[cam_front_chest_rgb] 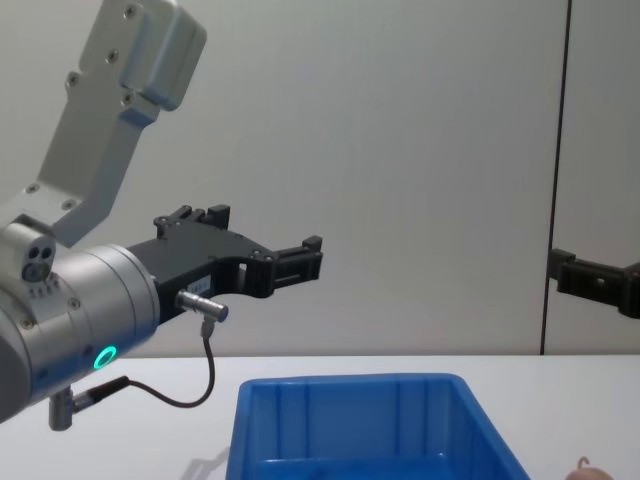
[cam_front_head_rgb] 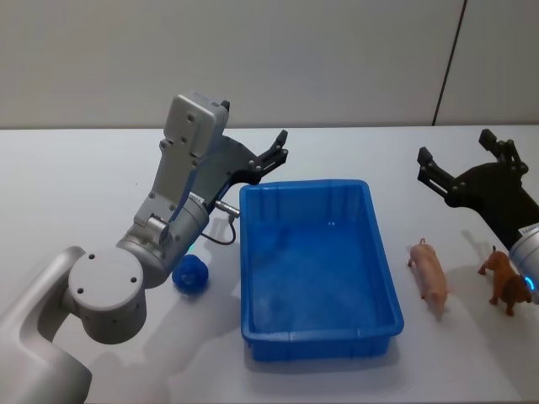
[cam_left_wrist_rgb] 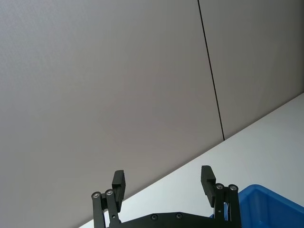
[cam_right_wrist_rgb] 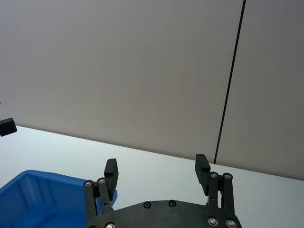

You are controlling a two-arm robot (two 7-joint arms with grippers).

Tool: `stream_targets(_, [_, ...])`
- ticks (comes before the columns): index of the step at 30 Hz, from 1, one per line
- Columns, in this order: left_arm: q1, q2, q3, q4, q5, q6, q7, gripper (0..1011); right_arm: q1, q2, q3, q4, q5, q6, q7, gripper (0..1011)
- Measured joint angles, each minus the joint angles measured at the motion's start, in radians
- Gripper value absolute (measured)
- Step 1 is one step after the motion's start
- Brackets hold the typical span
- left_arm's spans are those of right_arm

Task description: Pick up the two dolls from the table and place them into the box.

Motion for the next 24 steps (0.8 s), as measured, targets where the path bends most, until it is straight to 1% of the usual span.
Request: stream_targets(24, [0.0,0.0,0.0,0.0,0.0,0.0,0.0,1001,0.0,0.001,0.001,0.0,0.0,0.001,0.0,1001])
